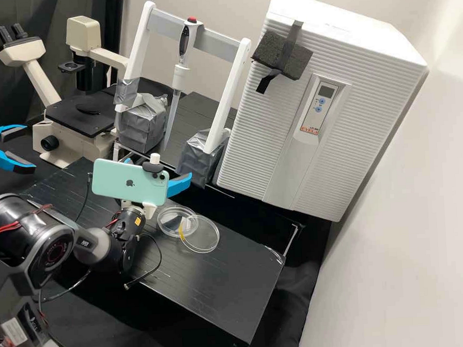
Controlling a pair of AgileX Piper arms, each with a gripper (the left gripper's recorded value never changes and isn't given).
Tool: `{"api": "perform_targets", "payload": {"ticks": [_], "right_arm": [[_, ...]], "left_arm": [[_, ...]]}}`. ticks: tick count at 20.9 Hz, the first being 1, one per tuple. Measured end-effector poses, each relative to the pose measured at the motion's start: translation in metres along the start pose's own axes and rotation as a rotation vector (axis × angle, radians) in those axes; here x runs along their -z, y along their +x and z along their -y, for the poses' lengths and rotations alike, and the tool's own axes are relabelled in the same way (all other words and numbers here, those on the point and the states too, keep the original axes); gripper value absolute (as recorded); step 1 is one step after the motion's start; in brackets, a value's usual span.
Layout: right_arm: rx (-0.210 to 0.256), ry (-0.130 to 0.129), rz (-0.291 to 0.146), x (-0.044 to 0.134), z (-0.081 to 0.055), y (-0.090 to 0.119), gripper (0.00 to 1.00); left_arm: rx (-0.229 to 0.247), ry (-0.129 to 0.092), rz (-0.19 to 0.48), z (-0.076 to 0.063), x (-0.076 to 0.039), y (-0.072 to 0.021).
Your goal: Close the bottle
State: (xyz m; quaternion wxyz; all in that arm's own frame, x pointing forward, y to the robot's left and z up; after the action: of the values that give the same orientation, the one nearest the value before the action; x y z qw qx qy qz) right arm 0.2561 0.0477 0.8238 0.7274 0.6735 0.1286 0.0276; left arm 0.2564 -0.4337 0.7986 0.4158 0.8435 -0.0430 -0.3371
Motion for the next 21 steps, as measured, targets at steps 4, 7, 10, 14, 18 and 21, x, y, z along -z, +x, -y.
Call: {"api": "perform_targets", "payload": {"ticks": [4, 7, 10, 14, 18, 21], "right_arm": [[0.046, 0.013, 0.007, -0.006, 0.004, -0.012, 1.0], [0.072, 0.026, -0.002, -0.006, 0.005, -0.018, 1.0], [0.082, 0.049, -0.011, -0.005, 0.003, -0.022, 1.0], [0.103, 0.046, -0.022, -0.005, 0.005, -0.025, 1.0], [0.114, 0.045, -0.014, -0.007, 0.006, -0.027, 1.0], [0.123, 0.047, -0.009, -0.009, 0.008, -0.029, 1.0]], "left_arm": [[0.0, 0.0, 0.0, 0.0, 0.0, 0.0], [0.002, 0.001, 0.009, 0.0, -0.002, 0.0014], [0.004, -0.001, 0.011, 0.001, -0.002, 0.0019], [0.006, -0.004, 0.011, 0.002, -0.002, 0.0022], [0.006, -0.004, 0.011, 0.002, -0.002, 0.0022], [0.004, -0.002, 0.011, 0.001, -0.001, 0.0025]]}}
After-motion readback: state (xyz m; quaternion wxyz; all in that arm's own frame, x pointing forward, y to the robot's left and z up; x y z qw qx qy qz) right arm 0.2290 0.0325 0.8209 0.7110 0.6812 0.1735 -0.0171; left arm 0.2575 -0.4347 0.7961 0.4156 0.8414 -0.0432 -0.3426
